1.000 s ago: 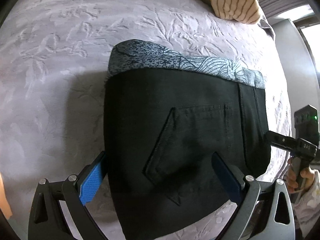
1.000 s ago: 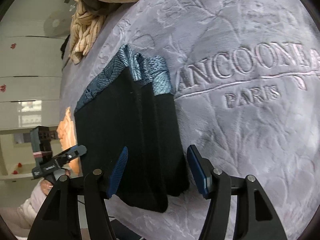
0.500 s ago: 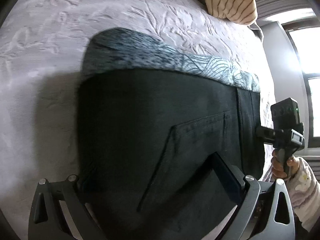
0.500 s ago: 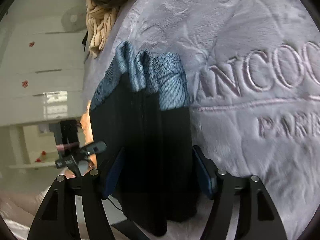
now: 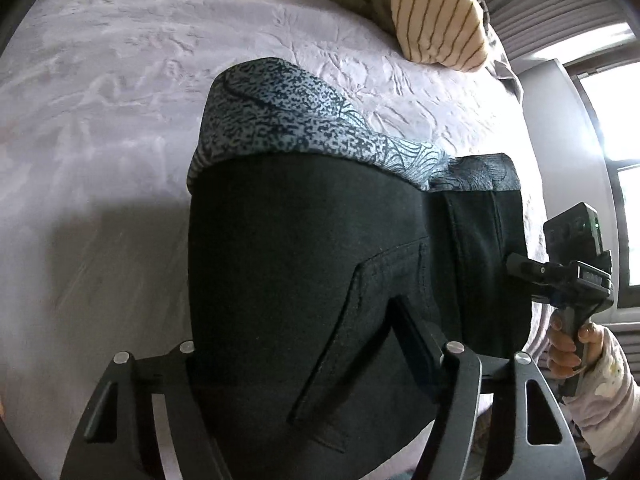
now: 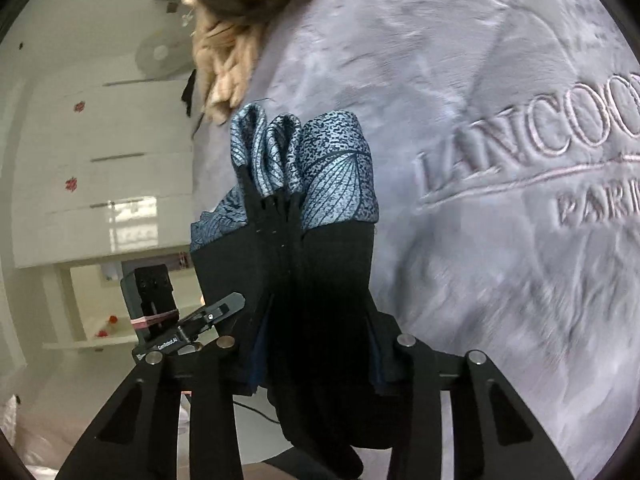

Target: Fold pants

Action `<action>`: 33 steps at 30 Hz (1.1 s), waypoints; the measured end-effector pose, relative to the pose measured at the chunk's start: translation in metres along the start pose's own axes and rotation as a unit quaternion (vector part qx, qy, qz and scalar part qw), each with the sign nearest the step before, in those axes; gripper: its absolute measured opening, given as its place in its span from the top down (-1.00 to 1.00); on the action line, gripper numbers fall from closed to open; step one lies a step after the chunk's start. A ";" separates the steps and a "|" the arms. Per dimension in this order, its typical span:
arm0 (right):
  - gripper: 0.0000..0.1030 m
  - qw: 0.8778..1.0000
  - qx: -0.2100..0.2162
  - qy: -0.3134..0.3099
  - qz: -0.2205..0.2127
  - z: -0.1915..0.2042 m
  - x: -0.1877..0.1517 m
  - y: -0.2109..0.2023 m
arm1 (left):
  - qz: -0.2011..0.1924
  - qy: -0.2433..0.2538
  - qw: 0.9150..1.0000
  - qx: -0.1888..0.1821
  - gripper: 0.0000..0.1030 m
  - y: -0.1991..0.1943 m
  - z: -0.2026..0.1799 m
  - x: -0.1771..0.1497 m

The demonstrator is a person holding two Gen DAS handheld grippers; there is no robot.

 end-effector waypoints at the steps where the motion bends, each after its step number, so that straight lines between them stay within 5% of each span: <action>1: 0.18 1.000 0.001 -0.003 0.003 0.006 -0.006 0.001 | 0.001 0.000 1.000 0.000 -0.39 -0.005 0.000 -0.003; 8: 0.18 1.000 0.013 -0.008 -0.005 0.039 -0.070 0.021 | 0.011 0.017 1.000 0.005 -0.39 -0.045 0.041 -0.041; 18: 0.18 0.999 0.034 0.019 -0.037 0.050 -0.140 0.114 | -0.015 -0.004 0.999 0.051 -0.39 -0.074 0.146 -0.060; 22: 0.18 0.999 -0.010 0.017 -0.034 0.043 -0.142 0.142 | -0.011 -0.014 0.997 0.080 -0.39 -0.041 0.175 -0.065; 25: 0.13 0.996 -0.087 0.012 -0.026 0.022 -0.140 0.158 | 0.008 -0.024 0.994 0.106 -0.66 -0.012 0.193 -0.072; 28: -0.06 0.990 -0.134 0.033 -0.028 0.005 -0.143 0.159 | 0.010 -0.038 0.995 0.092 -0.69 -0.013 0.198 -0.074; 33: -0.17 0.981 -0.192 0.015 -0.026 0.006 -0.156 0.144 | -0.024 -0.003 0.986 0.163 -0.69 -0.037 0.200 -0.079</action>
Point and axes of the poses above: each gripper's, at about its wrist camera, not at the fingertips, and y roughly the way its jaws point, z to its left, x to its top, the point moved 7 cm from there along y, roughly the way its jaws point, and after that the axes turned 15 degrees about x, right-handed, at the moved point
